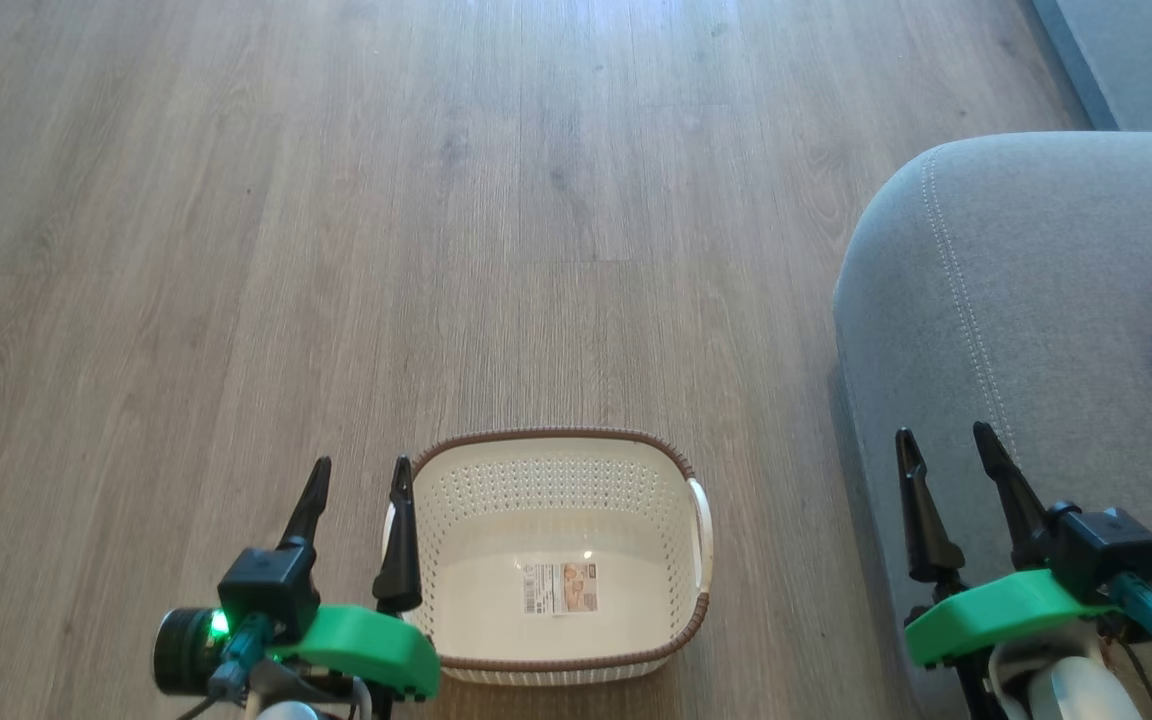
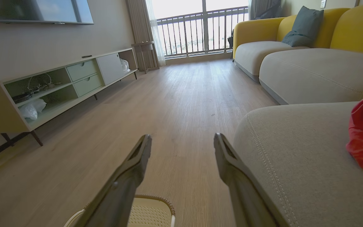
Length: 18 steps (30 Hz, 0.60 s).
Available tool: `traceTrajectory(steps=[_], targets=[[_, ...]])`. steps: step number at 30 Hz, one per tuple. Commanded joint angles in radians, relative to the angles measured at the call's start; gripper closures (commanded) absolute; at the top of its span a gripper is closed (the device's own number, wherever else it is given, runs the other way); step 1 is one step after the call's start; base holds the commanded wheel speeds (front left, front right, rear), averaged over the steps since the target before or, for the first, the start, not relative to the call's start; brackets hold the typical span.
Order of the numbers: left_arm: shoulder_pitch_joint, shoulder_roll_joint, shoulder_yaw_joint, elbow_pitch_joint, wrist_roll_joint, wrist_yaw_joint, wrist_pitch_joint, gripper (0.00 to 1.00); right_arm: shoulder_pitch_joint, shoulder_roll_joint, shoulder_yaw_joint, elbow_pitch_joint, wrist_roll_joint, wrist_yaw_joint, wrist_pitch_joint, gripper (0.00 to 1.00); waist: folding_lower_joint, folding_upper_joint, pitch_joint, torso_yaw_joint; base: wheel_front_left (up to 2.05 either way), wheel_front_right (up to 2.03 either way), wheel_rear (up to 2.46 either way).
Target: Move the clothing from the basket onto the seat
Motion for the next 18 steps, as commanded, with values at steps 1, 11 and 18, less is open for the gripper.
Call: traceTrajectory(steps=[1, 11, 18], targets=[[-0.025, -0.001, 0.035, -0.034, -0.01, -0.005, -0.005, 0.0, -0.035, 0.001, 0.02, -0.033, 0.001, 0.0, -0.006, 0.0, 0.0, 0.0, 0.0, 0.0, 0.0, 0.0, 0.0], [-0.022, -0.001, 0.041, -0.022, -0.041, -0.013, -0.005, 0.0, -0.04, 0.001, 0.016, -0.032, 0.023, 0.0, -0.006, 0.0, 0.0, 0.0, 0.001, -0.003, 0.0, 0.0, 0.0], [0.016, 0.0, 0.001, 0.068, -0.053, -0.015, 0.002, 1.0, 0.013, 0.0, -0.003, 0.06, 0.029, 0.0, 0.003, 1.0, 0.0001, 0.0, 0.002, -0.004, 0.0, 0.0, 0.0]])
